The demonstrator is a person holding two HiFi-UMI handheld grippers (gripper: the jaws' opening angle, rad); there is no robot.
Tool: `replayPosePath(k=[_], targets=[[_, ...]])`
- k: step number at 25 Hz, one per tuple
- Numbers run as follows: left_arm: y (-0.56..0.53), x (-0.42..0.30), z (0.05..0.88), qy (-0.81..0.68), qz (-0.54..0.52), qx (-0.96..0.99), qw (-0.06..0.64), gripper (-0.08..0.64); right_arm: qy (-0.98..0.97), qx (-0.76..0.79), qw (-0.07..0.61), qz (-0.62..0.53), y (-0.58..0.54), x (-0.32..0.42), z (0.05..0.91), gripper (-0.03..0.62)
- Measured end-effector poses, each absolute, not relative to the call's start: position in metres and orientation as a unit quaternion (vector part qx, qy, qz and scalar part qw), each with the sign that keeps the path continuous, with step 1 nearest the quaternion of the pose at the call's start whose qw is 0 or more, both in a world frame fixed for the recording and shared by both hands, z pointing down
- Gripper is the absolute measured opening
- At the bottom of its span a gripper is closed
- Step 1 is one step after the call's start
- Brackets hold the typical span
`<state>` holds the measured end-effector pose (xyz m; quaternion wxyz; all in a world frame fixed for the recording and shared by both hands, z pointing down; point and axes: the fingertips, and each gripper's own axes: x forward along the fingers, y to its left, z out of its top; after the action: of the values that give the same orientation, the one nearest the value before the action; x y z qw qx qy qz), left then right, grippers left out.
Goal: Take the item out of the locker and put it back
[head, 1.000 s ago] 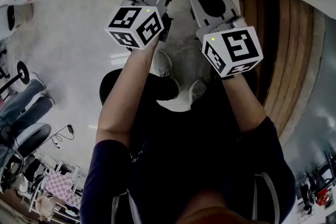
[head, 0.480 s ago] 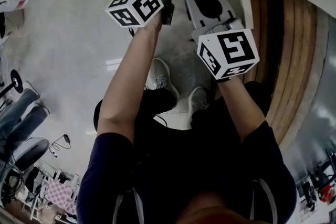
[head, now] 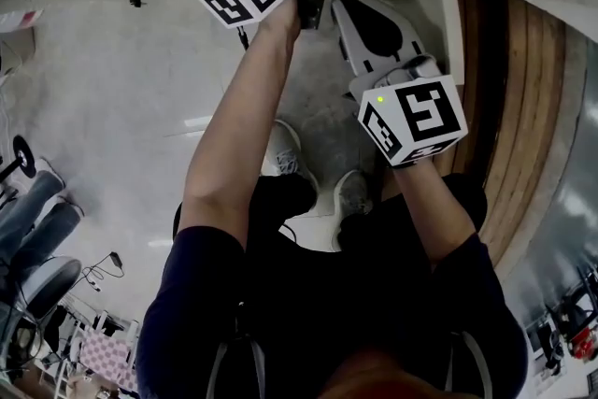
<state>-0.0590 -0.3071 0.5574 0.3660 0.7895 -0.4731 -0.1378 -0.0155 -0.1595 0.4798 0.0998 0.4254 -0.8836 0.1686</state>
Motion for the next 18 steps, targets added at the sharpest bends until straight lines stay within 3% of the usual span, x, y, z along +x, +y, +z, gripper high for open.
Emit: replayPosePath(k=[18], targets=[[-0.365, -0.070, 0.595, -0.453, -0.242, 0.725, 0.458, 0.118, -0.882, 0.412, 0.132, 0.188, -0.156, -0.015, 0.512, 0.003]])
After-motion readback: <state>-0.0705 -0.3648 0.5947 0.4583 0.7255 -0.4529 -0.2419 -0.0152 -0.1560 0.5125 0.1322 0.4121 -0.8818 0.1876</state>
